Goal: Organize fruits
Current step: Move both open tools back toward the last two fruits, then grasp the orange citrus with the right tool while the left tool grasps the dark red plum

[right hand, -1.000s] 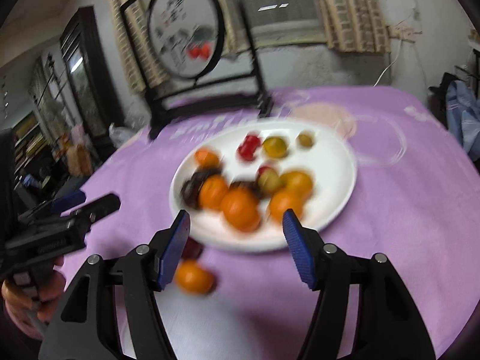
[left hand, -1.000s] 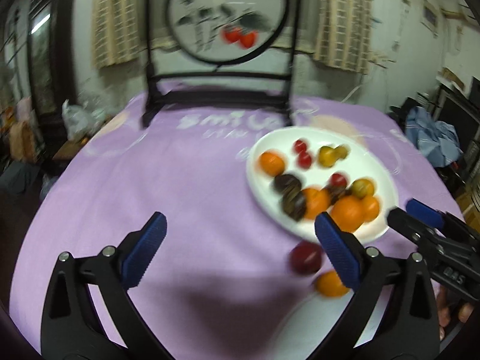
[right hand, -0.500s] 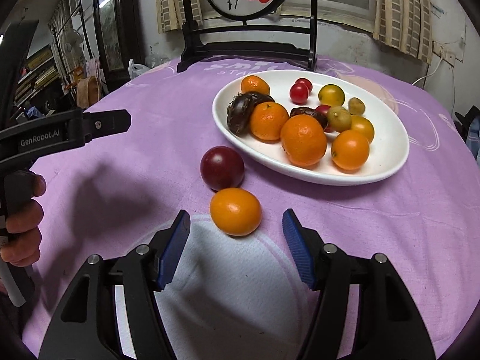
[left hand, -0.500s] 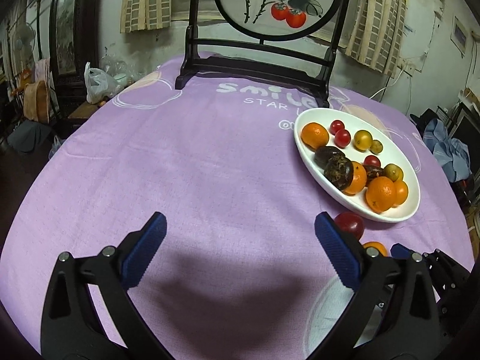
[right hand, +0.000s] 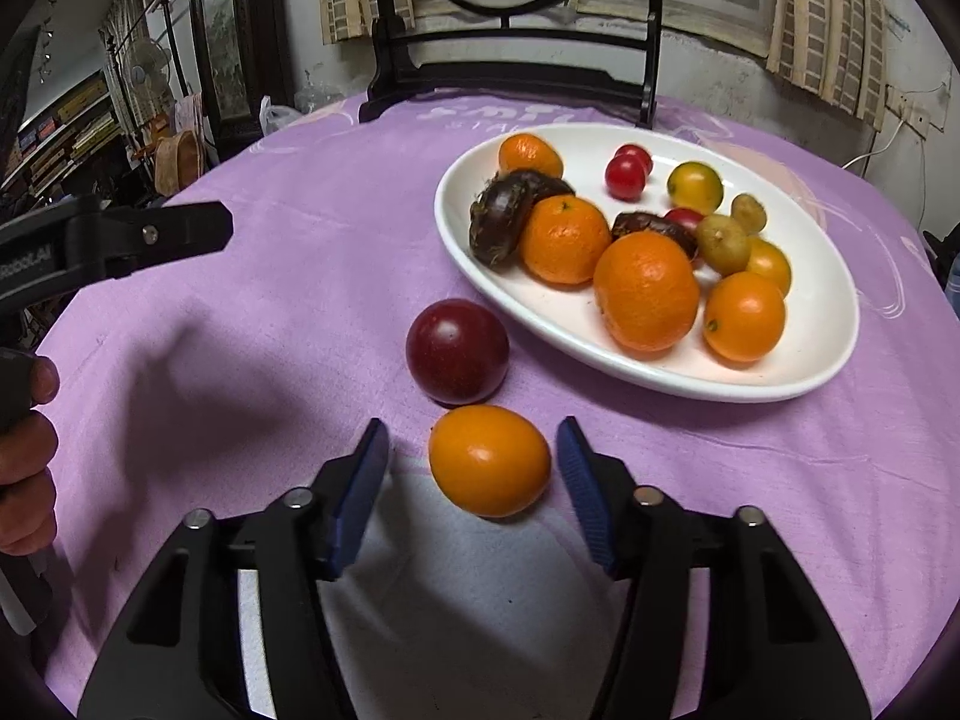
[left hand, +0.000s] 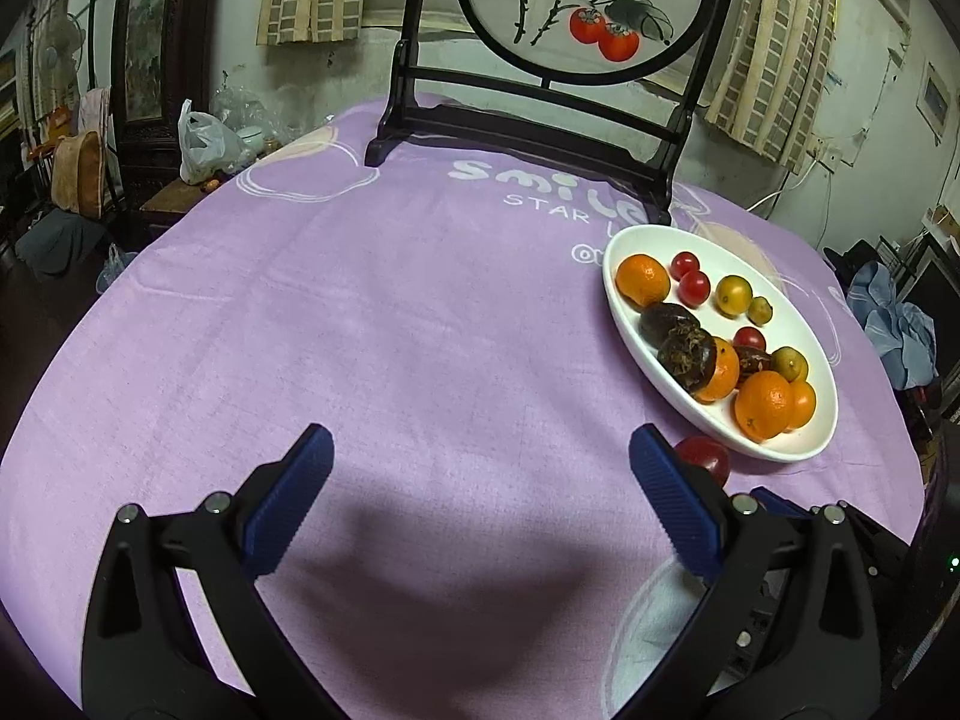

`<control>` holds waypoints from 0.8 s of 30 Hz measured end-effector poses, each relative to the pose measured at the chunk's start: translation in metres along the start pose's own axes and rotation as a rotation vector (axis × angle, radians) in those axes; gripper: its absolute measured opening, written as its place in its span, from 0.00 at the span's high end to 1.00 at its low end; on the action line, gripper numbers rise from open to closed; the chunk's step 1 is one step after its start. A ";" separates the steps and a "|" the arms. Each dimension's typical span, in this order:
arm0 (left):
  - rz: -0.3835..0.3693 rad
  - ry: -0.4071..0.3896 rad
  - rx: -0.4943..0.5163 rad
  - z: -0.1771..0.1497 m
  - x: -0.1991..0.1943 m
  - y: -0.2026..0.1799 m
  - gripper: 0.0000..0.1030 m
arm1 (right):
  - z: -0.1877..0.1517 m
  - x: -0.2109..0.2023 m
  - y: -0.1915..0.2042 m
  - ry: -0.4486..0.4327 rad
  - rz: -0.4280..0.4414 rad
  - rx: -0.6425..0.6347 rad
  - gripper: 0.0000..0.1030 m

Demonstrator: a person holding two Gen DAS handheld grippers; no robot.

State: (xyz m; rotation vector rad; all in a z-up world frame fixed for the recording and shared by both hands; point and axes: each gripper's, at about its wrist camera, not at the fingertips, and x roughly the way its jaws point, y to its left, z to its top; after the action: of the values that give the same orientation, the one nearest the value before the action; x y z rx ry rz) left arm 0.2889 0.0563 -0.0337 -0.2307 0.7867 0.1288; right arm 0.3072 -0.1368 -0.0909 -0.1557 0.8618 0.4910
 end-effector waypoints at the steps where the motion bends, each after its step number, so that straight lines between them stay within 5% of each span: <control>1: 0.001 -0.001 0.001 0.000 0.000 0.000 0.02 | 0.000 0.002 0.000 0.012 -0.009 0.000 0.50; 4: -0.002 -0.007 -0.006 0.001 -0.001 0.002 0.02 | -0.001 0.001 0.002 0.007 -0.023 -0.004 0.62; 9: 0.004 0.001 0.003 -0.001 0.003 0.001 0.02 | -0.005 -0.010 -0.005 -0.004 -0.030 0.021 0.63; 15: -0.010 0.017 0.046 -0.005 0.007 -0.010 0.02 | -0.006 -0.055 -0.044 -0.122 -0.002 0.190 0.63; 24: -0.127 0.018 0.267 -0.028 0.024 -0.088 0.04 | -0.012 -0.070 -0.076 -0.146 0.014 0.349 0.63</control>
State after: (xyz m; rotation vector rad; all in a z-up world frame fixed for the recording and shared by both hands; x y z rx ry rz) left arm 0.3038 -0.0353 -0.0560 -0.0288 0.7963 -0.0988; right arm 0.2971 -0.2320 -0.0501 0.2040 0.7930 0.3540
